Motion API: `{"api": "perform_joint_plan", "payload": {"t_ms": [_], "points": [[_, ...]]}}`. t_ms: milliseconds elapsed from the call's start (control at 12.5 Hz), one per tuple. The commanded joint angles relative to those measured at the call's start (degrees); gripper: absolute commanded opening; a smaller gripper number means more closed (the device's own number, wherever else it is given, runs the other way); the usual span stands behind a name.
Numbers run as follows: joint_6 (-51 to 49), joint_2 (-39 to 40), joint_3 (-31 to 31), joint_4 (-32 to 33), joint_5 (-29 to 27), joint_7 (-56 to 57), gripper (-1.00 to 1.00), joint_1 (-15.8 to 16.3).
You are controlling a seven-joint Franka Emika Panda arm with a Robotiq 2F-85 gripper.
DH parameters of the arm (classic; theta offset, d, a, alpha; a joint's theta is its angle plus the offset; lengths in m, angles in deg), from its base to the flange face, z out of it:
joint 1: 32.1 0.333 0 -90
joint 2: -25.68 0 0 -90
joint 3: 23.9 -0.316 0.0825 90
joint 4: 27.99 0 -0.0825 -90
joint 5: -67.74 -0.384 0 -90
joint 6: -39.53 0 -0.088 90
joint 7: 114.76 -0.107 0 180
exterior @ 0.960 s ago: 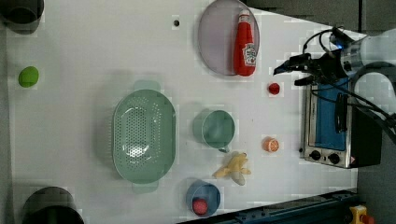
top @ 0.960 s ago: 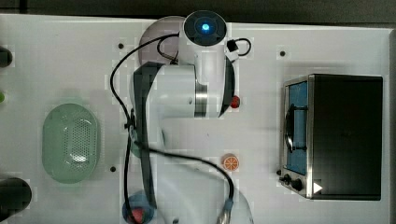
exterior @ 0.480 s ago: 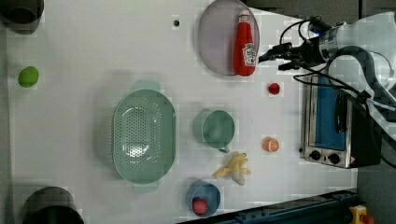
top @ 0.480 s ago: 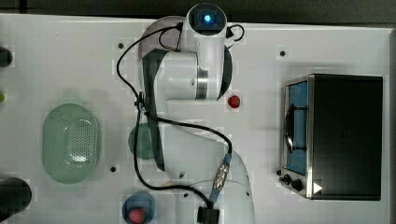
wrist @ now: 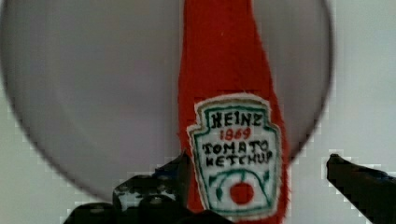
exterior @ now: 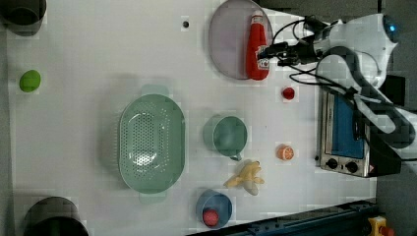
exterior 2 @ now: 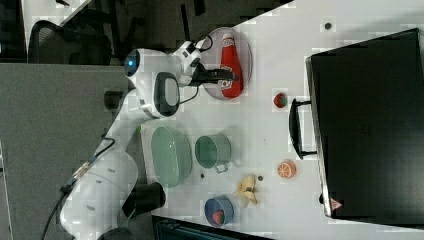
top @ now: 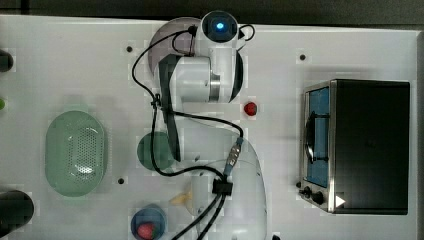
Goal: Pick ketchup from plate and place it on table.
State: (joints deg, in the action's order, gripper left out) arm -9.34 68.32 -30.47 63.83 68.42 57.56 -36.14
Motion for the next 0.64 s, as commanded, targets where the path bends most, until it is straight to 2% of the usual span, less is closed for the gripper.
{"api": "perform_joint_plan", "payload": {"t_ms": [80, 480, 560, 640], "points": [[4.89, 1.89, 0.28, -2.27, 0.21, 3.26, 1.00, 1.82], [10.37, 5.36, 0.63, -2.66, 1.11, 3.26, 1.00, 1.89], [10.82, 5.54, 0.53, -2.79, 1.10, 3.25, 0.92, 1.89], [10.80, 5.52, 0.51, -2.89, 1.10, 3.20, 0.68, 1.89]]}}
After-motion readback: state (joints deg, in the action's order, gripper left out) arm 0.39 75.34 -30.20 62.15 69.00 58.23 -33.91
